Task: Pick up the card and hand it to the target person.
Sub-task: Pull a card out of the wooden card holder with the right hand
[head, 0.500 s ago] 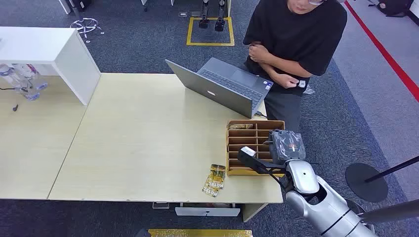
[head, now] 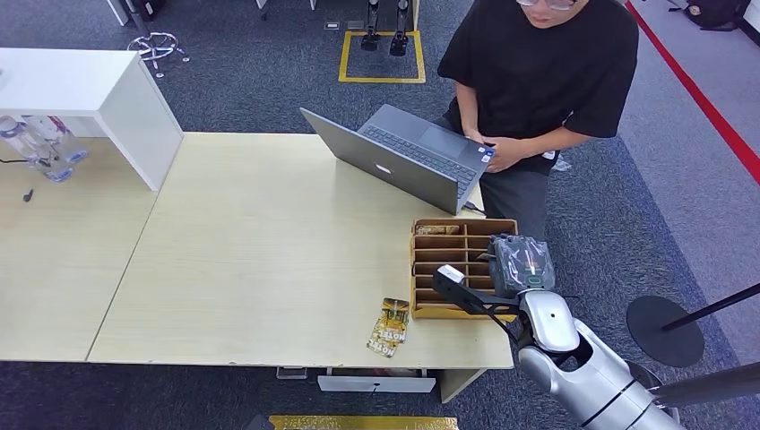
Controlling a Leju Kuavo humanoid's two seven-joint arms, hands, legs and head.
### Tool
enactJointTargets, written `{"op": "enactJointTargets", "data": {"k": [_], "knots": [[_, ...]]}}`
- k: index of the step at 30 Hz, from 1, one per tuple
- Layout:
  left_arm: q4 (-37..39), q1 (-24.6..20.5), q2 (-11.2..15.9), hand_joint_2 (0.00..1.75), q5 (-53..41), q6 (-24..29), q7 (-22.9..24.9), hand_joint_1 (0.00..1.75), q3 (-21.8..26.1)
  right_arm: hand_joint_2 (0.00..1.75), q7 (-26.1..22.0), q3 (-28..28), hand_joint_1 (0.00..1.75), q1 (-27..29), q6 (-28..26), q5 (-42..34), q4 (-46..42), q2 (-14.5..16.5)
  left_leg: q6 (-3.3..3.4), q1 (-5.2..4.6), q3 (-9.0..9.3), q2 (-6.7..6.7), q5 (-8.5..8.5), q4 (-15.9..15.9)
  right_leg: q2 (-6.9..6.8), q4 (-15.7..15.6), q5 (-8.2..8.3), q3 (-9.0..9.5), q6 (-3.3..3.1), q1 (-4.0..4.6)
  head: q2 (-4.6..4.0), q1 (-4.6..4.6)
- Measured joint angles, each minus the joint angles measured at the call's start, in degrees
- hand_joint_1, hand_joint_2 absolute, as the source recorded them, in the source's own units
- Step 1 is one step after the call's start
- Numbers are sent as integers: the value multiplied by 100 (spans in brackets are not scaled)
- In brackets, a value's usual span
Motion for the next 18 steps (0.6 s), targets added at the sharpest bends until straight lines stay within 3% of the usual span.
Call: {"op": "enactJointTargets", "data": {"k": [8, 18], "knots": [[0, 2, 0, 0, 0, 0, -2, 0, -36, 175, 61, -32, 144, -10, -127, 131, -151, -21, 0, 0, 0, 0, 0, 0, 1, 0, 0, 0, 0, 0, 0, 1], [0, 1, 2, 0, 0, 13, -10, 0, -36, 175, 162, -267, 132, -196, 16, 610, -1214, -204, 0, 0, 1, 0, 0, 1, 1, 0, 0, 0, 0, 0, 0, 0]]}}
